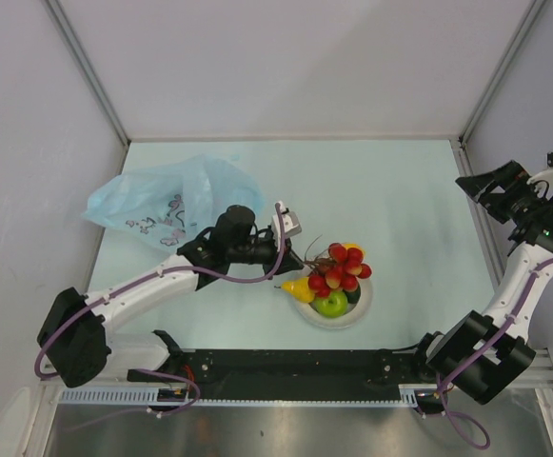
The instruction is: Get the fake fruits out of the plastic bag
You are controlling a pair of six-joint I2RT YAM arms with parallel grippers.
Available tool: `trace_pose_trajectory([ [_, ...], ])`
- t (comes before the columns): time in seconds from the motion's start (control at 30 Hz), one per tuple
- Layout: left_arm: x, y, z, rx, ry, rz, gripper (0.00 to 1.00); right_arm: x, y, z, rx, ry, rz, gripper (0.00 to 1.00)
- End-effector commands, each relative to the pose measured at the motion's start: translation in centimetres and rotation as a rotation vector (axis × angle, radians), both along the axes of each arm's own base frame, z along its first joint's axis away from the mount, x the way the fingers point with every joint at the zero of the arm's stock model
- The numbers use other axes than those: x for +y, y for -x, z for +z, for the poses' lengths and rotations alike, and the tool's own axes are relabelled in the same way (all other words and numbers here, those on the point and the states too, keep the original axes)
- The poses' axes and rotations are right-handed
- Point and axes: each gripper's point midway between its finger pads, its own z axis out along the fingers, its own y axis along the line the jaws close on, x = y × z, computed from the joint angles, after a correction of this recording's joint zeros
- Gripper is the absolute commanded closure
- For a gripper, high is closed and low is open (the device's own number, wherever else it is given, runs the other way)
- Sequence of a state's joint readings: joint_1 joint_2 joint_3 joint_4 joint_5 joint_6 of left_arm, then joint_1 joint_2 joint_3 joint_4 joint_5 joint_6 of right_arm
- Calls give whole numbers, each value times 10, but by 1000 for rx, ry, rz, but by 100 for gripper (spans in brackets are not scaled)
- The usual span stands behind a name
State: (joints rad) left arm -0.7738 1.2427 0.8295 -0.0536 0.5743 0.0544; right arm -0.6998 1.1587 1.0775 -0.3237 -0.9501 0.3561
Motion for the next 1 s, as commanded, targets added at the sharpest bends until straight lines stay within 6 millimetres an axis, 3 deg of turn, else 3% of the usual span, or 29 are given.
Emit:
trace_pose_trajectory([
  [0.0, -3, -12, 8, -74, 35, 16, 91, -2, 1, 10, -36, 17, -5, 0],
  [0.5, 6, -29, -20, -69, -26, 39, 60, -8, -2, 1, -22, 0, -16, 0],
  [0.97, 2, -30, -21, -65, -18, 32, 27, -11, -5, -2, -19, -3, -20, 0],
])
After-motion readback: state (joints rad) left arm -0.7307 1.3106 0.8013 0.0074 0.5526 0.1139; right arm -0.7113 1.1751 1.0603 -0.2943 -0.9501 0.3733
